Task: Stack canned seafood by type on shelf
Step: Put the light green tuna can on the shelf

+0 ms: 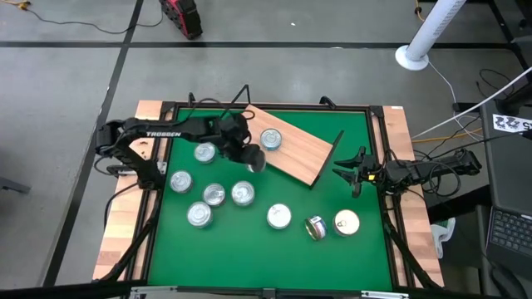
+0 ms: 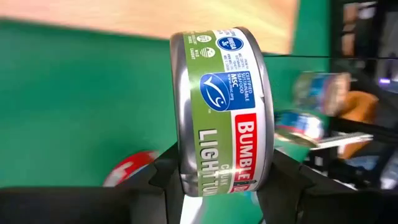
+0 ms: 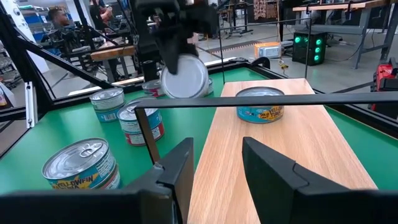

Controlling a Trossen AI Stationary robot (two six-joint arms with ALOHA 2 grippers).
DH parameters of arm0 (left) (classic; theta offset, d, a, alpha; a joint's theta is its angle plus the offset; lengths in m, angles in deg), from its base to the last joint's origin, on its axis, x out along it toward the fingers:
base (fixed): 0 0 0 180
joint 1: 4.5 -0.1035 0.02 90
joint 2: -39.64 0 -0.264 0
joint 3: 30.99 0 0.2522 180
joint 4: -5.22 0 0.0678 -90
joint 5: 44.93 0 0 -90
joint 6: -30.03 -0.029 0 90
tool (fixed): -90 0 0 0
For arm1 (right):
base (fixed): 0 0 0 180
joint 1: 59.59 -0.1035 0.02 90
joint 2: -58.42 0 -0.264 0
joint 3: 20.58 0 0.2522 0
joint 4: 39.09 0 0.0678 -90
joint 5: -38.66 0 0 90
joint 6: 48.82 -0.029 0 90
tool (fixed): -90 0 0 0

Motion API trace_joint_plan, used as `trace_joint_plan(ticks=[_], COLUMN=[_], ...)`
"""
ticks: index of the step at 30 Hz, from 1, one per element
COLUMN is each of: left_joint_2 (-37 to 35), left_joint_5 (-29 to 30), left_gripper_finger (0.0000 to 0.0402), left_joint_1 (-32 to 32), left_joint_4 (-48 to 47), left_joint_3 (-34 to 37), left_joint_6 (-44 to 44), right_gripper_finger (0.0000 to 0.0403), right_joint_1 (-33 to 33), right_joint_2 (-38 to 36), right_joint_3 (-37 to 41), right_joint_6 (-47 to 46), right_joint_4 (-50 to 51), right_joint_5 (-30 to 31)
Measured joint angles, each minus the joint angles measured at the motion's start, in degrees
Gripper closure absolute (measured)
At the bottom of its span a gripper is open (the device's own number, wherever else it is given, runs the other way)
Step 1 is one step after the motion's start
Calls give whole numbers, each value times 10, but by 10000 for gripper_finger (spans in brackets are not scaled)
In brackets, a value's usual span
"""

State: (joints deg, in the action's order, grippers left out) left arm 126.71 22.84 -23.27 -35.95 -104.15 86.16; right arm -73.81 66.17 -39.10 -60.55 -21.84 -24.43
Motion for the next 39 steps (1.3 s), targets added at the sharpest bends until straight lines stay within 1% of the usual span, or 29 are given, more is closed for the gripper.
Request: trace_joint_plan(ticks=[4, 10, 13, 18, 22, 24, 31, 35, 39], left_joint_2=[0, 0, 0, -9, -39, -58, -119, -135, -137], left_joint_5=[-3, -2, -2, -9, -4, 23, 128, 184, 233], left_gripper_finger=[259, 251, 255, 260, 253, 253, 257, 252, 258], left_joint_1=[-21, -52, -61, -55, -33, -14, 69, 119, 169], left_joint_4=[-41, -34, -36, -39, -74, -90, -102, -101, -78], left_joint_3=[0, 0, 0, 0, 0, 0, 0, 8, 42], left_joint_6=[-13, -29, -32, -23, 1, 16, 77, 117, 172], right_gripper_finger=[267, 267, 267, 267, 267, 267, 267, 267, 267], right_joint_1=[0, 0, 0, 0, 0, 0, 0, 0, 0], right_joint_2=[0, 0, 0, 0, 0, 0, 0, 0, 0], right_joint_3=[0, 0, 0, 0, 0, 0, 0, 0, 0], right_joint_6=[0, 0, 0, 0, 0, 0, 0, 0, 0], right_joint_4=[0, 0, 0, 1, 5, 8, 11, 10, 11], right_joint_5=[0, 0, 0, 0, 0, 0, 0, 0, 0])
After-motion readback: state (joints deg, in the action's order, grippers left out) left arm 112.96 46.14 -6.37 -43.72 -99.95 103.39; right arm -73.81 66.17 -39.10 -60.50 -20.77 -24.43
